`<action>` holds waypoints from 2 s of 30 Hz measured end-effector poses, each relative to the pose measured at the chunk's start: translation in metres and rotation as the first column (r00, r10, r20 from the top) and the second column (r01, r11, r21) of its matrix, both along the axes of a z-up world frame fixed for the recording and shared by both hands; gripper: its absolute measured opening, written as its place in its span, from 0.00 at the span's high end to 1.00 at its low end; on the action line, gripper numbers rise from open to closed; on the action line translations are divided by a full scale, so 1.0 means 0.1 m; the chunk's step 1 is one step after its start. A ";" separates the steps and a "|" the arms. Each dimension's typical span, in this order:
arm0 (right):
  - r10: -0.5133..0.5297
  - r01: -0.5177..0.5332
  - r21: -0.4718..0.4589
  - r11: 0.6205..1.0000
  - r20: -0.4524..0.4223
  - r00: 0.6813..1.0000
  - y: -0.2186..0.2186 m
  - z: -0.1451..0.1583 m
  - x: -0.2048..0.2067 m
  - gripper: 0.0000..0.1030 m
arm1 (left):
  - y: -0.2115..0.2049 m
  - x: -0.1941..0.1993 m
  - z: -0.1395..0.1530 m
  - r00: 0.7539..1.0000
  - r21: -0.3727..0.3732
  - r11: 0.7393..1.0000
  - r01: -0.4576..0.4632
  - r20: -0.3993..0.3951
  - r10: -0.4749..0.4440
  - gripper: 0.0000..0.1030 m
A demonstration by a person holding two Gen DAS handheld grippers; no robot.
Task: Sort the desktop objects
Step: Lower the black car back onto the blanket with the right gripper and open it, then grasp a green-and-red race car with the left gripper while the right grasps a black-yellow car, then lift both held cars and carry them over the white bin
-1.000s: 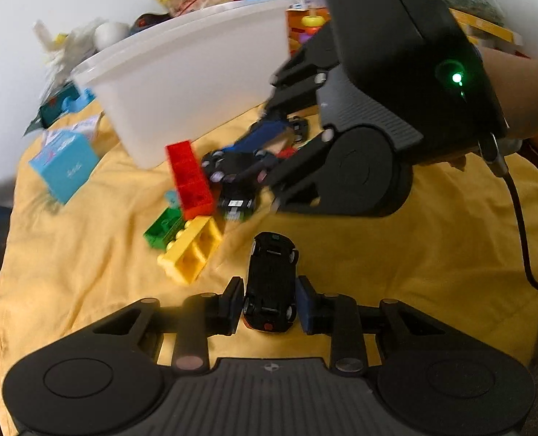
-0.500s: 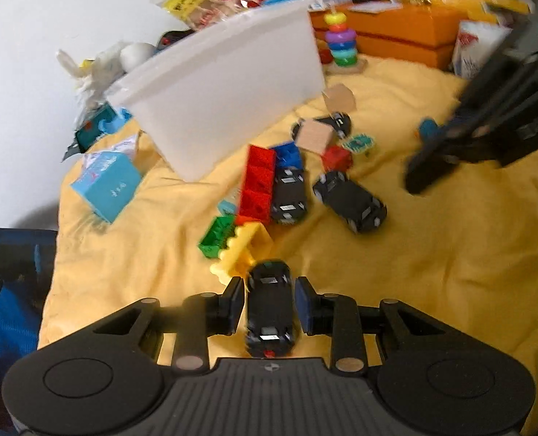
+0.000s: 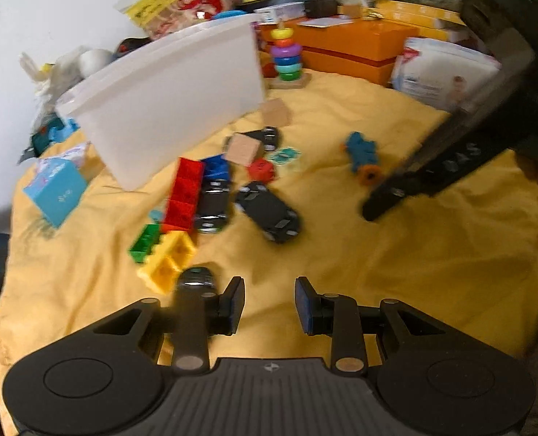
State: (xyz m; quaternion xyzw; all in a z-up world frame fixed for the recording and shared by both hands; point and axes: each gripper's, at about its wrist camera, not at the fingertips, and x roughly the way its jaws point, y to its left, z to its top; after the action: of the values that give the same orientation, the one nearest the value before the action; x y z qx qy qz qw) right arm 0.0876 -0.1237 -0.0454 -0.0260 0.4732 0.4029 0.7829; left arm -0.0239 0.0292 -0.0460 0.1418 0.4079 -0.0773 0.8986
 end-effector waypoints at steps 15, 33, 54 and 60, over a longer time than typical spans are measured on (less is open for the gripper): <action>0.058 -0.005 -0.156 0.988 0.336 0.940 0.76 0.15 -0.17 0.71 | 0.30 -0.03 0.12 0.991 0.006 0.994 -0.111 0.081 0.110 0.62; 0.045 -0.006 -0.172 0.985 0.221 0.974 0.54 0.08 -0.05 0.81 | 0.59 0.19 -0.07 0.992 -0.103 0.986 -0.127 -0.038 0.124 0.80; 0.336 -0.139 -0.411 0.901 0.459 0.822 0.54 0.03 -0.58 0.59 | 0.56 0.07 0.08 0.976 -0.259 0.941 -0.217 -0.063 0.207 0.53; 0.245 -0.098 -0.343 0.934 0.418 0.875 0.45 0.07 -0.43 0.56 | 0.40 0.09 0.07 0.986 -0.252 0.953 -0.166 -0.061 0.156 0.50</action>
State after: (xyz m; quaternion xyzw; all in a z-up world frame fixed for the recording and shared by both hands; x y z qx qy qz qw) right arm 0.0450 -0.0785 -0.0384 -0.2848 0.3302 0.3747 0.8182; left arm -0.0149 0.0696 -0.0386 -0.0106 0.4230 -0.0587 0.9042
